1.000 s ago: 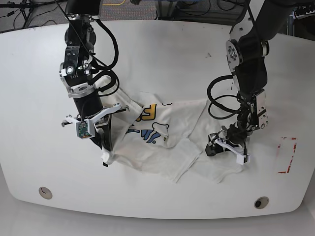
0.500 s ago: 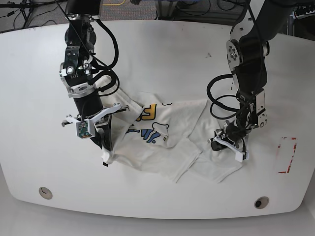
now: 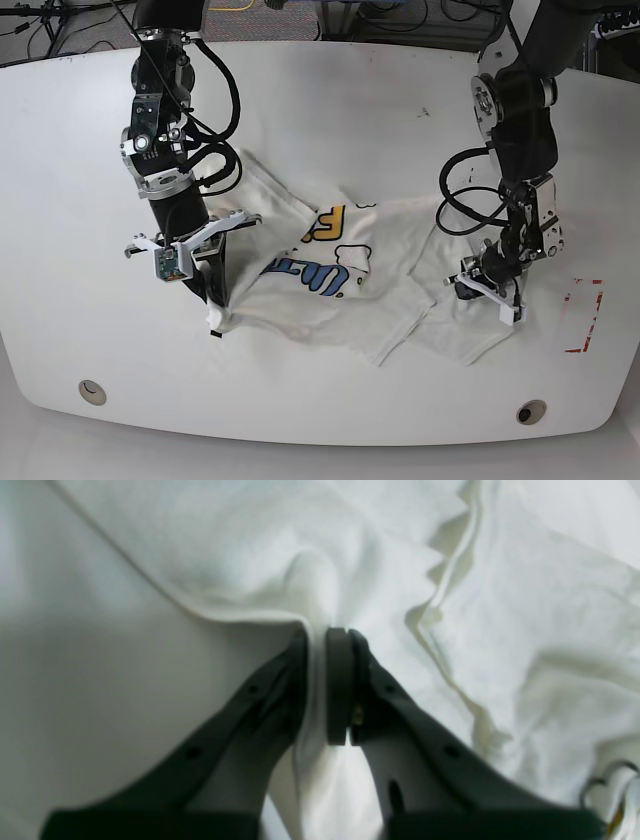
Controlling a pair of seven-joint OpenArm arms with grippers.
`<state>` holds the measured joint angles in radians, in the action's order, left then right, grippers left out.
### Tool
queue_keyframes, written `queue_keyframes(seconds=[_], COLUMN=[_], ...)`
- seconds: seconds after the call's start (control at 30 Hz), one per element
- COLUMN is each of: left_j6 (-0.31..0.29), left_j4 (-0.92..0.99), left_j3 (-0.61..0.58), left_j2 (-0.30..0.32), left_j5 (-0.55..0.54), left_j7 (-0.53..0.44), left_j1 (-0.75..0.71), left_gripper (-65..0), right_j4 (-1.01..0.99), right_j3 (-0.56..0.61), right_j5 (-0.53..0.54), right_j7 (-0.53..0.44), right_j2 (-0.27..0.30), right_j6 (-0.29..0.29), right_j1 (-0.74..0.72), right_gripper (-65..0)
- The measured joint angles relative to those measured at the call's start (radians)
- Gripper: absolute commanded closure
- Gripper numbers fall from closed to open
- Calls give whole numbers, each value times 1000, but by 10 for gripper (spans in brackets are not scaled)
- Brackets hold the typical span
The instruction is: Fold the T-shirt properly
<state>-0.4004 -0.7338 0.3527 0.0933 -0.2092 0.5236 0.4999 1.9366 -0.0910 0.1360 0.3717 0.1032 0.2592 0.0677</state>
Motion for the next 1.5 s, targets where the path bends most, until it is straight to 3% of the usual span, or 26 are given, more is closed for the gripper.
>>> queue_keyframes(seconds=[0.53, 0.93, 1.5], left_j6=[-5, -14, -43], left_j4=[-243, -477, -579], left_j3=[-39, 6, 90], left_j2=[44, 56, 67], left_j5=[-6, 2, -9], left_j7=[34, 137, 230], left_j1=[-75, -187, -153], left_gripper=[-12, -9, -9], right_j4=[0, 1, 1], right_j3=[-1, 0, 6], right_j5=[0, 0, 0], right_j7=[7, 8, 11], right_j2=[2, 4, 6], right_j6=[0, 0, -1], right_j1=[0, -7, -73], right_gripper=[0, -2, -3])
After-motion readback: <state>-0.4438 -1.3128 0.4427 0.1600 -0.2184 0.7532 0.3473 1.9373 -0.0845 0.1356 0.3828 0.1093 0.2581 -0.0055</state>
